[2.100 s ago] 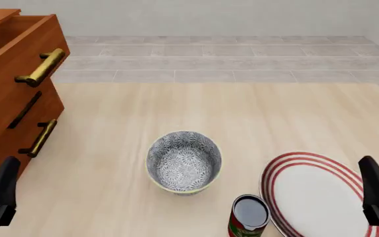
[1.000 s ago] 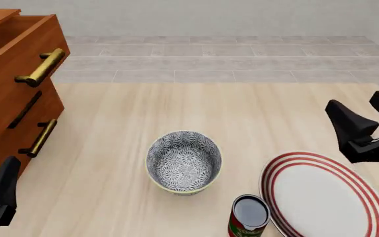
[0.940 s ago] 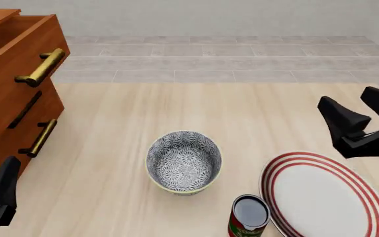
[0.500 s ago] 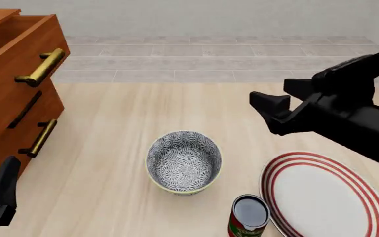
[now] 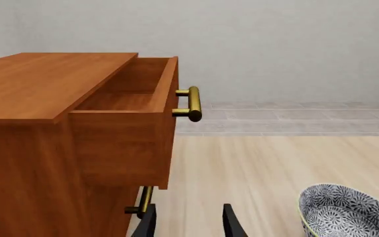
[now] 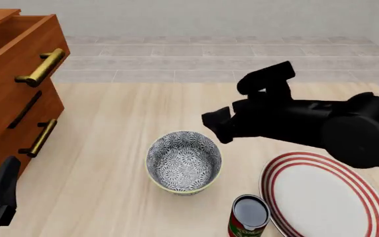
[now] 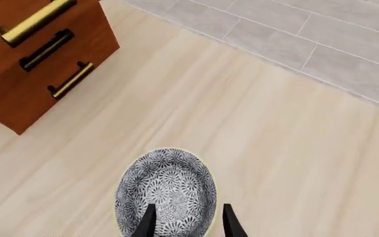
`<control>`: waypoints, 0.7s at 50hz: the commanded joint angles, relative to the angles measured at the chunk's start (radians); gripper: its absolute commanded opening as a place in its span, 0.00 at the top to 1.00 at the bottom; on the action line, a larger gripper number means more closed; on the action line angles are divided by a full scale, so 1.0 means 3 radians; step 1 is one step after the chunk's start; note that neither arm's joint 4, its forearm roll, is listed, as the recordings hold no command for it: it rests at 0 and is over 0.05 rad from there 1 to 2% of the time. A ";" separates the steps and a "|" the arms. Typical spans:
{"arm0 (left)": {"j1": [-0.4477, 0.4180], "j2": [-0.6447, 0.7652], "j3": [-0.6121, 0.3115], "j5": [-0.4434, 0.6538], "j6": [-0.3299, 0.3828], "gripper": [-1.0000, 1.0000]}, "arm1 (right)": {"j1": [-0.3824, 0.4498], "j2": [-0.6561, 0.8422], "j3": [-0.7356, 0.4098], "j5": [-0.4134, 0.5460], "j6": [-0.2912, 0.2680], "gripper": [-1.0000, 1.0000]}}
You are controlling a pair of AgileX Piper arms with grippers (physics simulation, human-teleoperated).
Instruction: Put the bowl on the plate.
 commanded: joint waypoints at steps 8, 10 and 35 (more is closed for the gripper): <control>0.0000 0.0000 0.0000 0.0000 0.0000 0.00 | -0.0101 0.0641 -0.0459 0.0364 0.0090 0.00; 0.0000 0.0000 0.0000 0.0000 0.0000 0.00 | -0.0100 0.0670 -0.0480 0.0394 0.0133 0.00; 0.0000 0.0000 0.0000 0.0000 0.0000 0.00 | -0.0099 0.0969 -0.0367 0.0329 0.0381 0.00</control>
